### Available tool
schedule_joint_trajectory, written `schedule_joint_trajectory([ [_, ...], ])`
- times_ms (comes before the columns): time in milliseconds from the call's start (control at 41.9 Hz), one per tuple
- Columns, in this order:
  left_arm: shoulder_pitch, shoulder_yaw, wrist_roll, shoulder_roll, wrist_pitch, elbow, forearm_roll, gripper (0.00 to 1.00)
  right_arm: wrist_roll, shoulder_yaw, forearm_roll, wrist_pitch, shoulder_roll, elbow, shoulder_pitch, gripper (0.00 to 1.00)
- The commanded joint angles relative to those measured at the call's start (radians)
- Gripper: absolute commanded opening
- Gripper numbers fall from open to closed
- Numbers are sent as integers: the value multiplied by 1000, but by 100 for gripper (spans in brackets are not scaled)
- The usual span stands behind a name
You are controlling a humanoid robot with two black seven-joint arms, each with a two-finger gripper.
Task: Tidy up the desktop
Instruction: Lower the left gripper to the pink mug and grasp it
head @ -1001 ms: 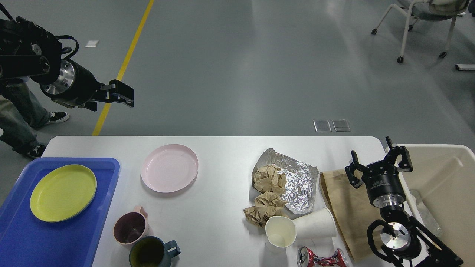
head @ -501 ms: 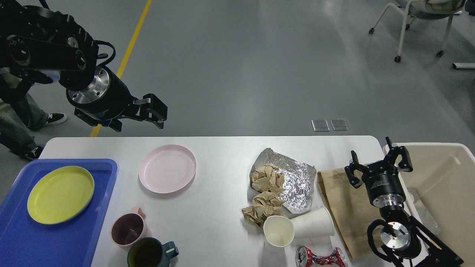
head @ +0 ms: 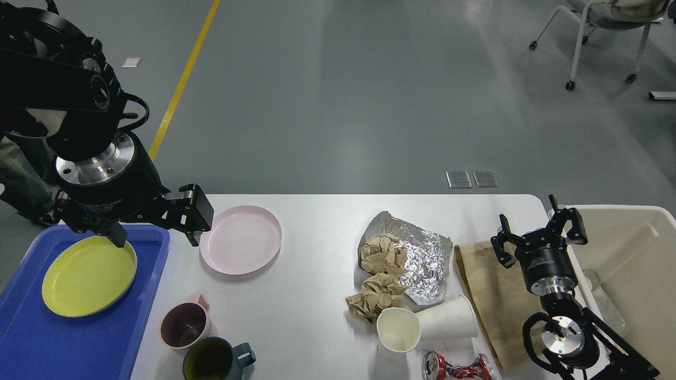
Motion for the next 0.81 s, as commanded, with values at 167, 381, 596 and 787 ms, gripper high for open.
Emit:
schedule_joint_trajectory([
  [167,129,5,14,3,67,21,2,96,0,0,0,0,0,2,0,100],
  [381,336,6,17,14,151,61,3,96,0,0,0,0,0,2,0,100],
  [596,608,-1,13,89,298,128,22,96,0,0,0,0,0,2,0,100],
  [787,777,-58,2,182,498,139,111,96,0,0,0,0,0,2,0,100],
])
